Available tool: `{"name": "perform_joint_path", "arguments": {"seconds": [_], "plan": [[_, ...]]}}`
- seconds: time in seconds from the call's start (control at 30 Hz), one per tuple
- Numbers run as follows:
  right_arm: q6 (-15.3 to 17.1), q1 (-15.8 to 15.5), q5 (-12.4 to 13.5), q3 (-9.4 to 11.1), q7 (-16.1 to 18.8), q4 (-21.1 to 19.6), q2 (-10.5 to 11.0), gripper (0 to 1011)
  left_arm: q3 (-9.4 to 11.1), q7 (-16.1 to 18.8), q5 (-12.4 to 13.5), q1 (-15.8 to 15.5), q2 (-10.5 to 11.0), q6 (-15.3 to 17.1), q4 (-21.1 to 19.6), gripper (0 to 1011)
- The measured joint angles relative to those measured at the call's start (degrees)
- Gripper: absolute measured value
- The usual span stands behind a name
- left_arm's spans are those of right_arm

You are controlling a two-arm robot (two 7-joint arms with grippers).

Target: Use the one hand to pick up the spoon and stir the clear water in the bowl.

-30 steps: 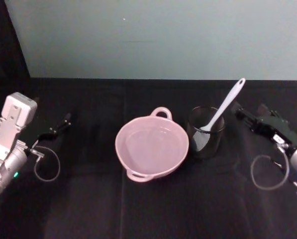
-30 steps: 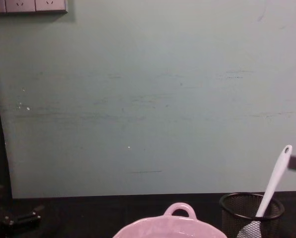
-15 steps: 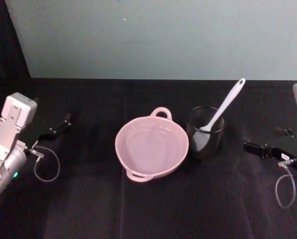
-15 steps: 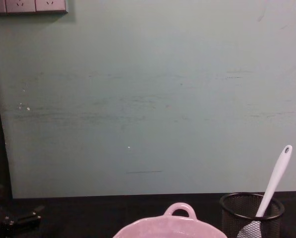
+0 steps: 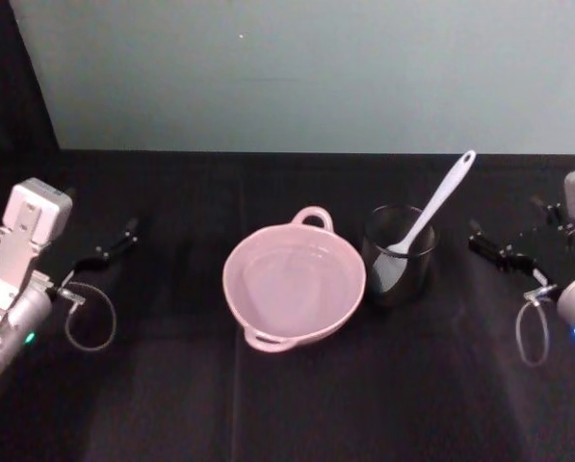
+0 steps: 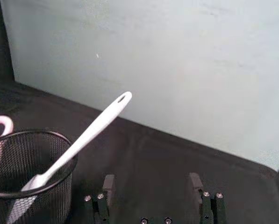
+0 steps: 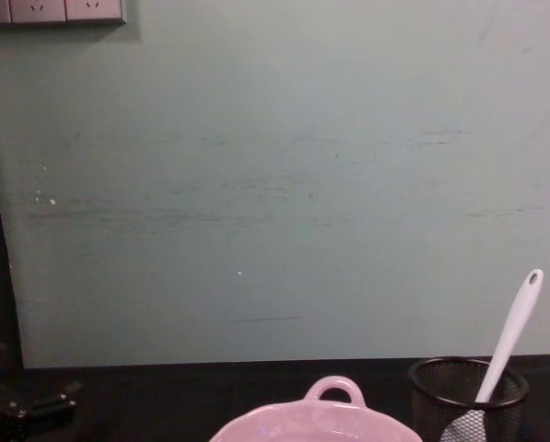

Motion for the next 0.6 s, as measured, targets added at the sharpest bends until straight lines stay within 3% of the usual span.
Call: {"name": "perform_joint_path", "arguments": {"seconds": [0.13,0.3,0.6], "plan": [[-3.3,1.0,-1.0,-0.4,1.4,3.6,-1.3,1002,0.0,0.0,0.0,0.0,0.0,0.0,0.0,1011],[-3.1,1.6,-2.0,-0.6,1.9,5.7,-2.3,1002,0.0,0.0,0.0,0.0,0.0,0.0,0.0,1011],[-3.2,1.6,-1.9,-0.6,2.0,5.5,-2.2,1002,0.0,0.0,0.0,0.0,0.0,0.0,0.0,1011]]}}
